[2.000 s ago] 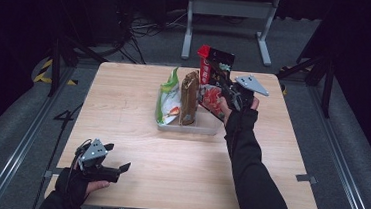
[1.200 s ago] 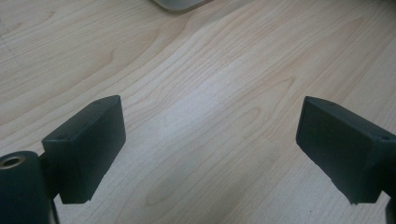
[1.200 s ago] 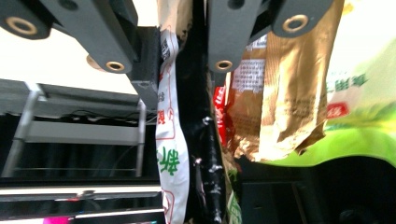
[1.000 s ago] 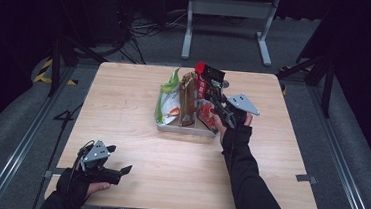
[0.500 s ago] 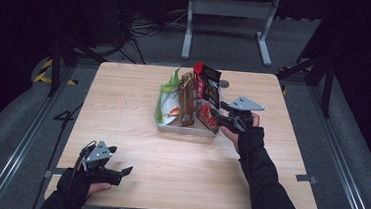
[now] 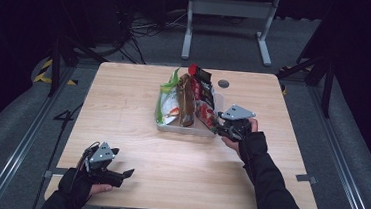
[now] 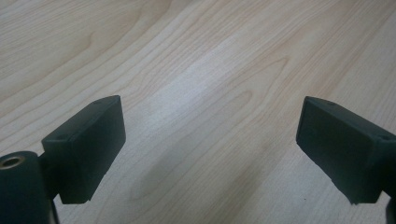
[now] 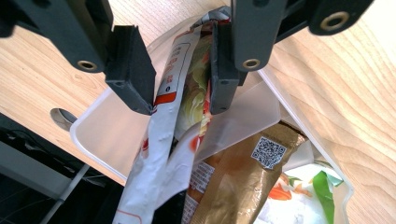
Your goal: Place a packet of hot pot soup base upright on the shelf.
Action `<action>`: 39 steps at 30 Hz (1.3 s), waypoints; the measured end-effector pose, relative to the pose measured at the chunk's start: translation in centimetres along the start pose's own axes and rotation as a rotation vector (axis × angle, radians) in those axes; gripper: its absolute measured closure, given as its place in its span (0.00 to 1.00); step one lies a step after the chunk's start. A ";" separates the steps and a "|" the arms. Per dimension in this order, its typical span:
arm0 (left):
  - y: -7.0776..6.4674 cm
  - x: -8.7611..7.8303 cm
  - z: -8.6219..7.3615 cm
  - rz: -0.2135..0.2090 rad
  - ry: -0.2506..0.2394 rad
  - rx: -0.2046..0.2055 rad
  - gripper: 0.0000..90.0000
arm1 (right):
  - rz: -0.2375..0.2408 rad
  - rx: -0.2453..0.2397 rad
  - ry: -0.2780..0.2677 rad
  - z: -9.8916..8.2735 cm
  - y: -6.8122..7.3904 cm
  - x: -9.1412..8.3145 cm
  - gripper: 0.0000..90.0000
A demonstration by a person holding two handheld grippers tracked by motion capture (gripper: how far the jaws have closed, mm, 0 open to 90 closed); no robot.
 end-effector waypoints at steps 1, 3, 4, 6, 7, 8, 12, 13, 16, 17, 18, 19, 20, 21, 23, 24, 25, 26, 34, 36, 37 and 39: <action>0.0 0.0 0.0 -0.002 0.001 -0.003 0.10 | 0.006 -0.002 0.001 0.0 0.0 0.1 0.71; 0.0 0.1 0.0 -0.008 0.002 0.000 0.10 | 0.005 -0.018 0.008 -0.1 0.0 0.3 0.72; -0.1 0.1 -0.1 -0.010 0.003 -0.002 0.10 | 0.004 -0.025 0.015 0.0 0.1 0.4 0.73; -0.1 0.2 -0.1 -0.010 0.005 -0.001 0.10 | -0.005 -0.056 0.041 -0.1 0.2 0.8 0.74; -0.1 0.2 -0.1 -0.009 0.007 0.001 0.10 | -0.013 -0.088 0.065 -0.3 0.4 1.1 0.74; -0.1 0.2 -0.1 -0.011 0.008 0.001 0.10 | -0.023 -0.126 0.113 -0.9 0.7 1.6 0.74; -0.1 0.2 -0.1 -0.018 0.002 -0.006 0.10 | 0.002 -0.023 0.089 -1.5 0.4 2.0 0.73; -0.1 0.2 -0.1 -0.018 0.005 -0.009 0.10 | -0.001 -0.019 0.088 -1.5 0.4 2.1 0.72; 0.0 0.3 -0.2 -0.021 0.004 -0.011 0.10 | 0.013 0.003 0.068 -1.2 0.4 1.8 0.69; -0.1 0.3 -0.2 -0.020 0.008 -0.008 0.10 | 0.016 0.011 0.059 -1.1 0.2 1.6 0.68; -0.1 0.3 -0.2 -0.021 0.008 -0.008 0.10 | 0.023 0.034 0.040 -0.9 0.0 1.3 0.68; -0.1 0.3 -0.2 -0.021 0.008 -0.008 0.10 | 0.024 0.042 0.031 -0.8 0.0 1.2 0.68; -0.1 0.3 -0.1 -0.022 0.006 -0.008 0.10 | 0.021 0.041 0.027 -0.7 -0.1 1.0 0.67; -0.1 0.3 -0.1 -0.019 0.007 -0.006 0.10 | 0.021 0.041 0.023 -0.6 -0.1 0.9 0.66; -0.1 0.3 -0.1 -0.020 0.008 -0.003 0.10 | 0.025 0.043 0.012 -0.5 -0.1 0.5 0.66; -0.1 0.3 -0.1 -0.017 0.009 -0.001 0.10 | 0.022 0.038 0.010 -0.4 -0.1 0.4 0.67; -0.1 0.3 0.0 -0.017 0.009 0.000 0.10 | 0.023 0.043 0.003 -0.3 -0.1 0.2 0.67; -0.1 0.4 0.0 -0.019 0.008 -0.002 0.10 | 0.023 0.046 0.000 -0.3 -0.1 0.2 0.67; -0.1 0.4 0.0 -0.014 0.008 0.000 0.10 | 0.020 0.056 -0.009 -0.2 -0.3 -0.1 0.69; -0.1 0.3 0.0 -0.016 0.004 -0.001 0.10 | 0.018 0.046 -0.009 -0.2 -0.2 -0.2 0.70; -0.1 0.3 0.0 -0.011 0.004 -0.005 0.10 | 0.021 0.049 -0.015 -0.1 -0.2 -0.2 0.70; 0.0 0.1 0.1 -0.006 -0.008 -0.004 0.10 | 0.014 0.046 -0.021 0.1 -0.2 -0.4 0.69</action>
Point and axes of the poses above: each handheld gripper's, and its own axes: x roughly forward along the jaws, z roughly out of its top, y roughly to its left, the point moved 8 cm from there along x, roughly forward along the jaws, and after that the axes turned 9 degrees about -z, right-handed, at the moved point
